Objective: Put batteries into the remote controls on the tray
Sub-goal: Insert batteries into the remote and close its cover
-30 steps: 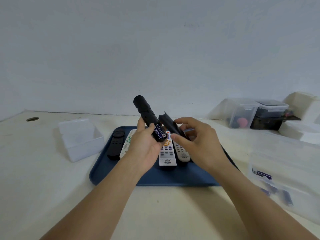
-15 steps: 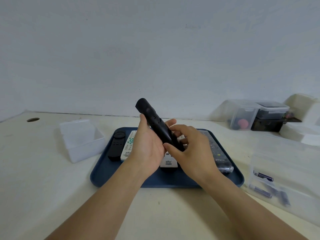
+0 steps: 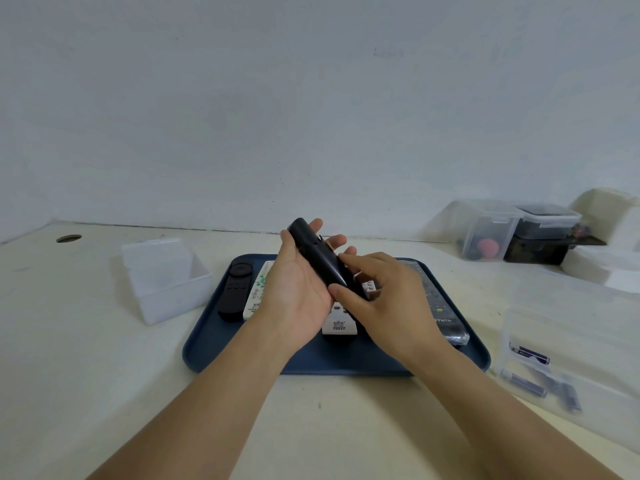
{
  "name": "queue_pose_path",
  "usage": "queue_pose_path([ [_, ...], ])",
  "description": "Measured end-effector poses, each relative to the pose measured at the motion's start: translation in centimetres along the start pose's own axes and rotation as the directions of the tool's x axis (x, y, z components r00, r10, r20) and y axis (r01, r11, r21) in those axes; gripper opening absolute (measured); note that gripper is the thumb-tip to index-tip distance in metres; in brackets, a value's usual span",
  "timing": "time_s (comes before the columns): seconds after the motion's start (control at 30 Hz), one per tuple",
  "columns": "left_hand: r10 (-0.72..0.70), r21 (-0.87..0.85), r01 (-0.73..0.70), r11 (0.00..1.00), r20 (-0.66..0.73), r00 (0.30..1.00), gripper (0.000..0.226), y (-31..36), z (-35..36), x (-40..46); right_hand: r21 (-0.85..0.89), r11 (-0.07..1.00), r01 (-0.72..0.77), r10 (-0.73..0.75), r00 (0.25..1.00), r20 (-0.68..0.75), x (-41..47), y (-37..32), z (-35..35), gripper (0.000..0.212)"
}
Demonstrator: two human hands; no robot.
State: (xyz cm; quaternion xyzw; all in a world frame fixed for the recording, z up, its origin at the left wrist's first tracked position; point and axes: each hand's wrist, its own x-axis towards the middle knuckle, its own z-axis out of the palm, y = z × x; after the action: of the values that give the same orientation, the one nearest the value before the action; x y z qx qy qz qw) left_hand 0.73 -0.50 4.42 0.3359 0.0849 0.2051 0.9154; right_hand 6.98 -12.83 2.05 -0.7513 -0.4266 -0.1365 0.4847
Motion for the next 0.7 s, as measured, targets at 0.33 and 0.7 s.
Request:
queue_pose_path([
  [0.33,0.055,-0.067,-0.065,0.996,-0.135,0.989,0.05,1.5,-0.4,0.8,-0.009,0.999,-0.039,0.039,0.991,0.129,0.2,0.4,-0.5,0.047],
  [0.7,0.071,-0.004,-0.073,0.997,-0.128,0.989,0.043,1.5,0.1,0.3,0.058,0.989,-0.138,0.119,0.96,0.255,0.3,0.8,-0.9,0.043],
])
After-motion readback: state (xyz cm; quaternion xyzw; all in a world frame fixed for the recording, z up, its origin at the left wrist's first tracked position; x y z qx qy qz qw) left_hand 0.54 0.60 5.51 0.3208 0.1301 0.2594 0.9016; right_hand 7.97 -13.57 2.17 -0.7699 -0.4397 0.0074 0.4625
